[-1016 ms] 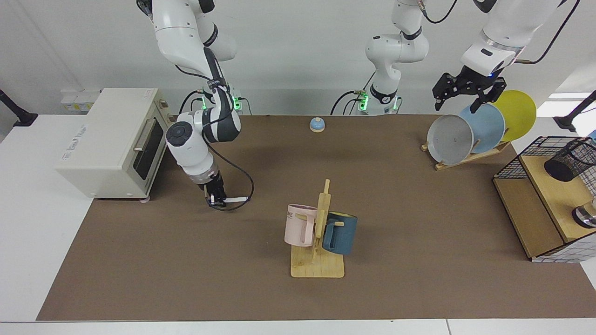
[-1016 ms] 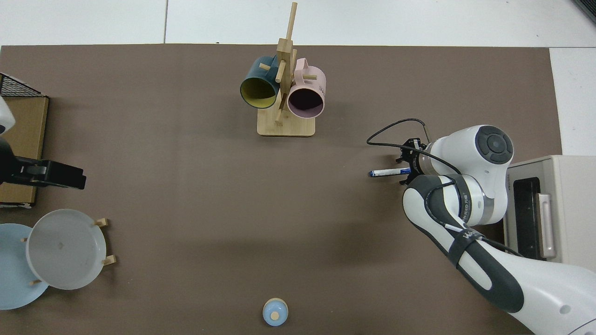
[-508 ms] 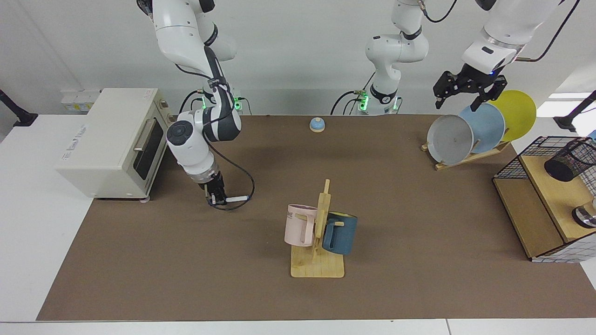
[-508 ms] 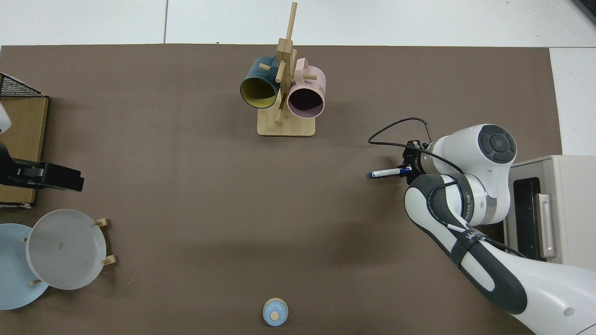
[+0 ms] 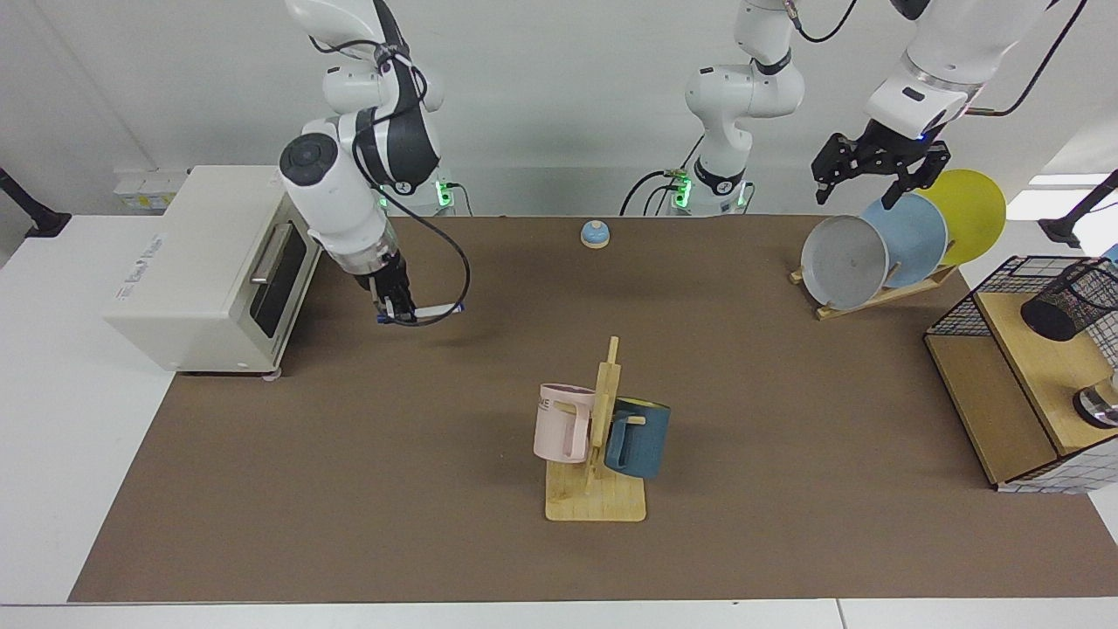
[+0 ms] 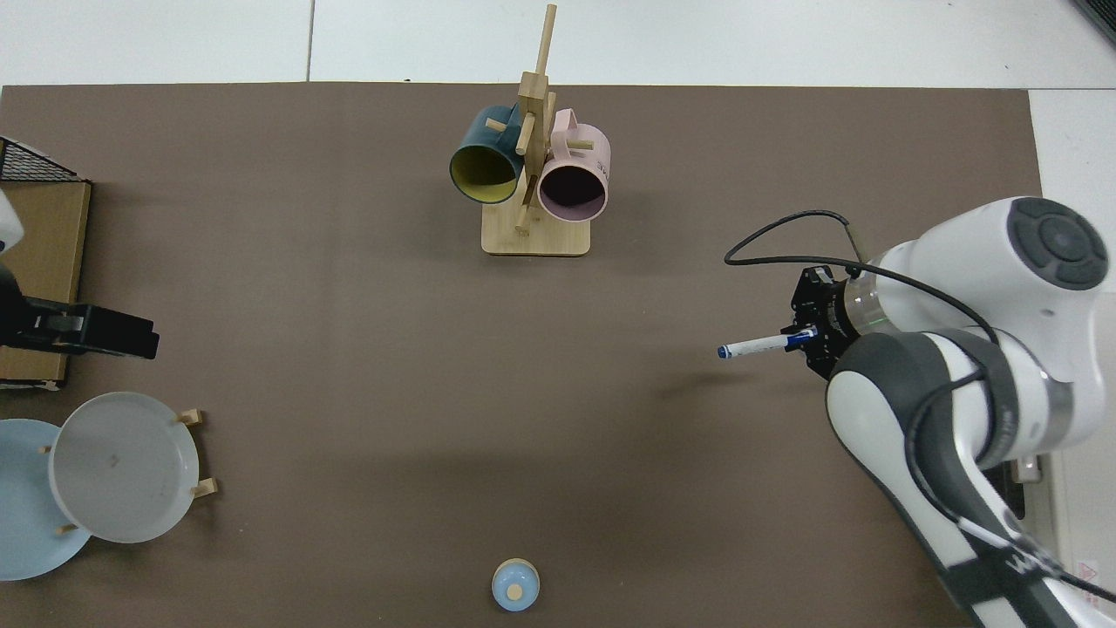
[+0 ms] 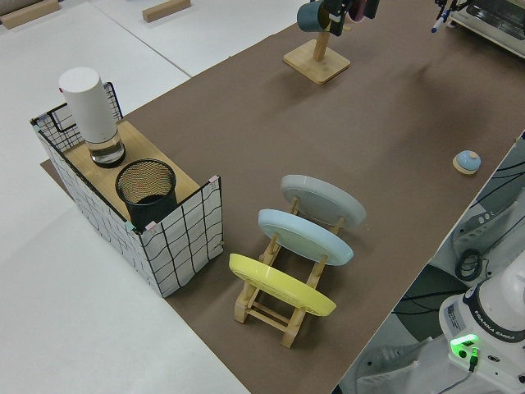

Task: Put markers into pen holder
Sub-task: 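Lift the marker with the right gripper while the left gripper approaches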

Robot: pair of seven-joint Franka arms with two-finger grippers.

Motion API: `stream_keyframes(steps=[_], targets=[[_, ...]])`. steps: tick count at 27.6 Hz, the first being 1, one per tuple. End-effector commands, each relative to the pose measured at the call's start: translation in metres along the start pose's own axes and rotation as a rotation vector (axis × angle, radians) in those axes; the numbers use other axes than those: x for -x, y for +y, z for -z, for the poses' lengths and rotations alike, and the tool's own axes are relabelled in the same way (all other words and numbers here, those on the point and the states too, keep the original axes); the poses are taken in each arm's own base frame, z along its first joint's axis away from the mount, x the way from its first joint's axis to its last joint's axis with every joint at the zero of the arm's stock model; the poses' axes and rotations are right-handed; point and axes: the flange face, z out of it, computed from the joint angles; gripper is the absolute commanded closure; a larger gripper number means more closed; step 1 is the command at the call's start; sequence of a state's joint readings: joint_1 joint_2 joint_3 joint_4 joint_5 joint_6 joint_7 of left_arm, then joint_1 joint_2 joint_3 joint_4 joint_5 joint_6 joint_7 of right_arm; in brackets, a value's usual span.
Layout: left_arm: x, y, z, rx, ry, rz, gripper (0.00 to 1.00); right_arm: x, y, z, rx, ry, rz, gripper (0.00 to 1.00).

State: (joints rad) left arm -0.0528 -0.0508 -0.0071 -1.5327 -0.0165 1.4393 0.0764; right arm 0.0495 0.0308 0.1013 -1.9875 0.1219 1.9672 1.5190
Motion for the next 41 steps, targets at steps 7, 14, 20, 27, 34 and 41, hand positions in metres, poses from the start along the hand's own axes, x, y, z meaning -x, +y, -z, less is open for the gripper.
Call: stream_keyframes(steps=[7, 14, 20, 27, 34, 41], targets=[[0.005, 0.0, 0.005, -0.003, 0.001, -0.001, 0.0, 0.043, 0.058, 0.111, -0.011, -0.037, 0.004, 1.0], [0.003, 0.015, 0.005, -0.003, 0.011, -0.078, 0.0, 0.123, 0.073, 0.123, -0.004, -0.054, -0.058, 1.0], [0.001, 0.035, 0.005, 0.03, 0.032, -0.286, 0.0, 0.166, 0.078, 0.128, -0.059, -0.105, -0.141, 1.0], [0.0, 0.072, -0.002, 0.058, 0.039, -0.595, 0.02, 0.198, 0.076, 0.129, -0.135, -0.146, -0.119, 1.0], [-0.004, 0.094, 0.003, 0.048, 0.112, -0.989, 0.03, 0.228, 0.06, 0.104, -0.172, -0.183, -0.073, 1.0], [0.003, 0.12, -0.006, 0.075, 0.12, -1.174, 0.05, 0.268, 0.046, 0.082, -0.216, -0.214, -0.026, 1.0]])
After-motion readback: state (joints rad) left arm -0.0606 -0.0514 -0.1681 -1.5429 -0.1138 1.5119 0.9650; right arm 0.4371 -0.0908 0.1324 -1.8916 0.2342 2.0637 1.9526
